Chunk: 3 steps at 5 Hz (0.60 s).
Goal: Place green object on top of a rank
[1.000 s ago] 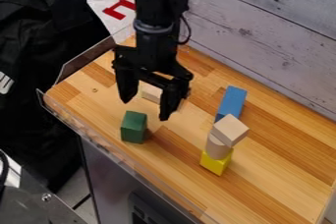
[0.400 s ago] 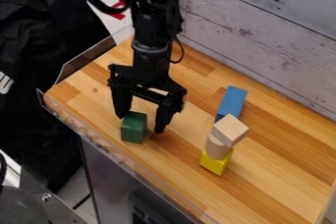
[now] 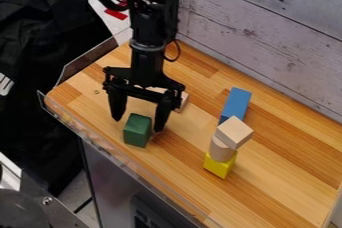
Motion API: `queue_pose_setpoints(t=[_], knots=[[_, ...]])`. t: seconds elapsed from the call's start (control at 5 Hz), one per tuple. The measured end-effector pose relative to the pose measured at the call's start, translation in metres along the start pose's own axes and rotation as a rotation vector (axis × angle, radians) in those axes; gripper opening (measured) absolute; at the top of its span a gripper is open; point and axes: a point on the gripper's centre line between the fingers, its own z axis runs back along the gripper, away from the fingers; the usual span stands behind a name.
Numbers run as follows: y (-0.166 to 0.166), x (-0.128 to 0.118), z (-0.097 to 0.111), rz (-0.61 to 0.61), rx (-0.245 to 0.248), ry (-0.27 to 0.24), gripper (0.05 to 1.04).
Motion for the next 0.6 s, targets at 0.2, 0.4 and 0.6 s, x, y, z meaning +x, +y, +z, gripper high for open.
queue_pose_setpoints(t=[0.2, 0.4, 0.6], knots=[[0.003, 0.001, 0.001, 0.024, -0.006, 0.002, 1.000], [0.002, 0.000, -0.002, 0.012, -0.019, 0.017, 1.000], [0.000, -0.006, -0.011, -0.008, -0.016, 0.043, 1.000]])
